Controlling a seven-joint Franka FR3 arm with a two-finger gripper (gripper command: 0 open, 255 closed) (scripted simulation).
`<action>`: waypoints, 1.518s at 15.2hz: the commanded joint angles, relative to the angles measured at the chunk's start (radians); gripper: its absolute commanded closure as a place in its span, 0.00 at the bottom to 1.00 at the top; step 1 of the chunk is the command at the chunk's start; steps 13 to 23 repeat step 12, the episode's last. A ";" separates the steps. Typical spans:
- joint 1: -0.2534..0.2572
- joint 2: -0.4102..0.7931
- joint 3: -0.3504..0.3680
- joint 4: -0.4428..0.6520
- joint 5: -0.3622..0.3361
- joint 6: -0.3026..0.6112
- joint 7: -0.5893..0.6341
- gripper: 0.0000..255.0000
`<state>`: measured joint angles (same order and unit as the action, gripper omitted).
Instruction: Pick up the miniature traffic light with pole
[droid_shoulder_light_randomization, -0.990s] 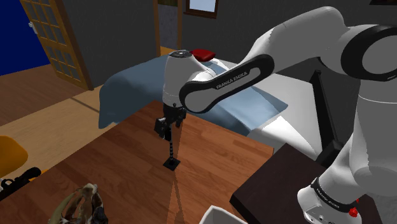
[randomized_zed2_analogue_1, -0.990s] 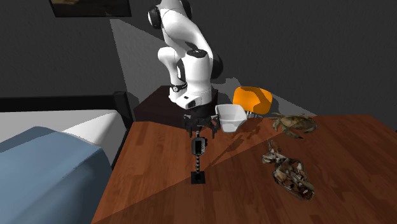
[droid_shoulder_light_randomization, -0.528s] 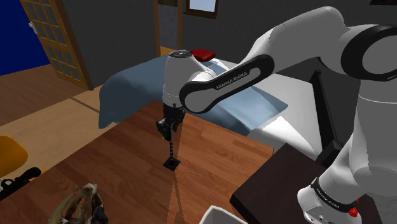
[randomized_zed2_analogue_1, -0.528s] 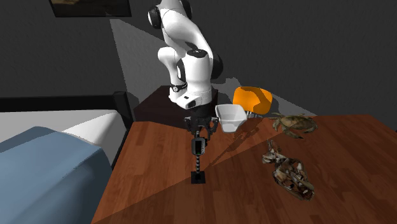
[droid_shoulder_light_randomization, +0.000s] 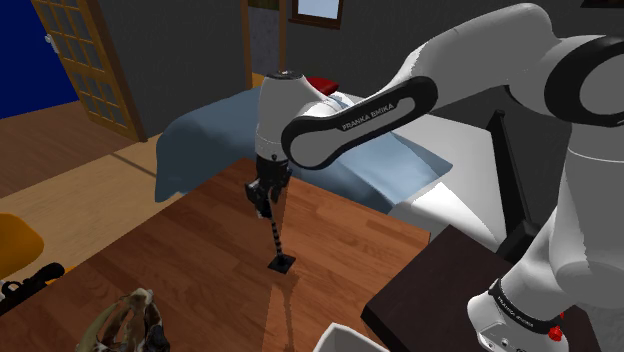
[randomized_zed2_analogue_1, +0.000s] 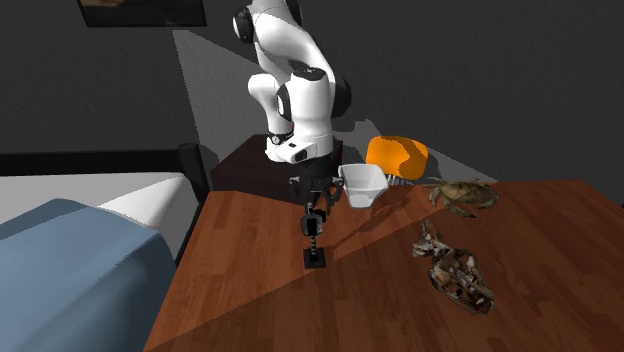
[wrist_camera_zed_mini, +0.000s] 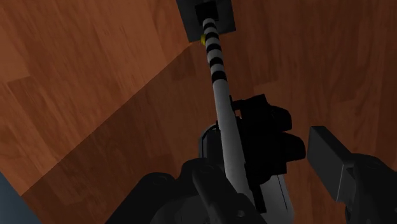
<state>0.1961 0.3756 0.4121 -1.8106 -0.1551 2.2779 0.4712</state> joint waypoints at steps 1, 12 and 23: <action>-0.002 -0.011 0.003 0.012 0.006 -0.022 -0.003 1.00; -0.009 -0.059 0.015 0.073 0.034 -0.128 -0.019 1.00; -0.009 -0.059 0.015 0.073 0.034 -0.128 -0.019 1.00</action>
